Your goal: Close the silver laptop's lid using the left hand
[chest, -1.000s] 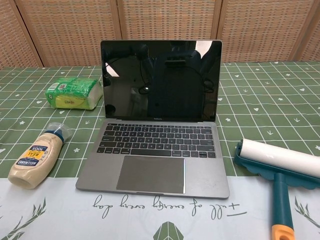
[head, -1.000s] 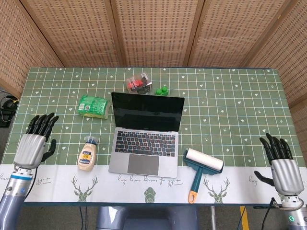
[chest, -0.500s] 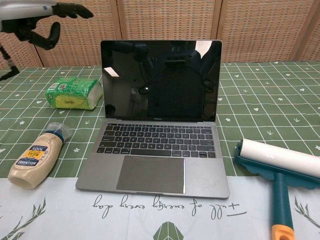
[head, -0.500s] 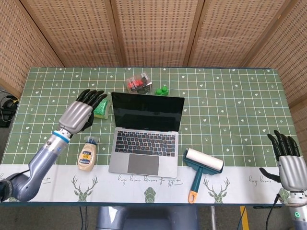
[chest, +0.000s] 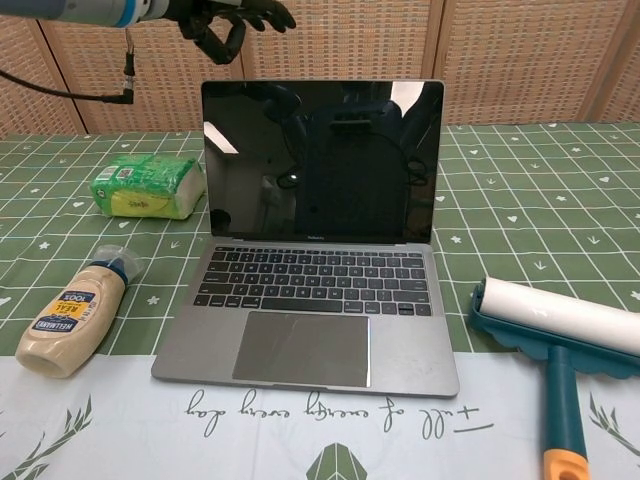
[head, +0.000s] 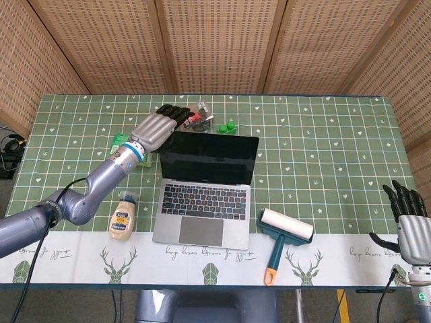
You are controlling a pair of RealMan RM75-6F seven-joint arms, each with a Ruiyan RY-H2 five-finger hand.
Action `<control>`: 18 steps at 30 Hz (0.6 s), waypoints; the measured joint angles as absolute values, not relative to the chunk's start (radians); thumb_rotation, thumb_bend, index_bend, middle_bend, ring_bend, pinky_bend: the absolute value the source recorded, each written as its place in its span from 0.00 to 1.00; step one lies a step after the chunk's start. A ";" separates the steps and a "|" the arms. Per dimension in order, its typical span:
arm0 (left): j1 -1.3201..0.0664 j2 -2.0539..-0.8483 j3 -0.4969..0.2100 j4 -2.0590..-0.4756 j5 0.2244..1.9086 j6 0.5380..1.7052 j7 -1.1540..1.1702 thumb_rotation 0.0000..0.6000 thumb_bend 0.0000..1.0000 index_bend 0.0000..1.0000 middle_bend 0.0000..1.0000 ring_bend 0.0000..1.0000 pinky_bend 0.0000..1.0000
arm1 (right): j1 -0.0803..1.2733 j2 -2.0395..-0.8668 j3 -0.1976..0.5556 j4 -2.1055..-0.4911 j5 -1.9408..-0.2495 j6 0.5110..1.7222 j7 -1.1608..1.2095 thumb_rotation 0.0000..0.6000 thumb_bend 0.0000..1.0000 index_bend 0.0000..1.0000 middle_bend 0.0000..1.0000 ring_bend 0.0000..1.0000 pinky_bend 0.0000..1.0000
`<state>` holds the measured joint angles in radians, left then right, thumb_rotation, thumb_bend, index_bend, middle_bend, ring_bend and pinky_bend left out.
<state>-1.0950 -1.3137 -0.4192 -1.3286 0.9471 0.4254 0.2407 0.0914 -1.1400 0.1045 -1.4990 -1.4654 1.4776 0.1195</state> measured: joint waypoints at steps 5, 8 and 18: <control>-1.191 -1.364 -0.390 -1.233 0.888 0.376 0.226 1.00 1.00 0.05 0.00 0.00 0.07 | 0.090 -1.135 0.108 -1.497 -1.461 1.479 0.133 1.00 0.04 0.00 0.00 0.00 0.00; -1.240 -1.395 -0.366 -1.190 0.852 0.360 0.216 1.00 1.00 0.07 0.00 0.00 0.10 | 0.089 -1.132 0.109 -1.496 -1.458 1.477 0.140 1.00 0.04 0.00 0.00 0.00 0.00; -1.320 -1.445 -0.288 -1.124 0.770 0.363 0.196 1.00 1.00 0.25 0.12 0.14 0.23 | 0.087 -1.127 0.113 -1.492 -1.451 1.477 0.154 1.00 0.04 0.00 0.00 0.00 0.00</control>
<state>-1.3195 -1.4449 -0.2878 -1.1243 0.7705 0.3626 0.1959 0.0871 -1.1274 0.1129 -1.4924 -1.4514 1.4773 0.1540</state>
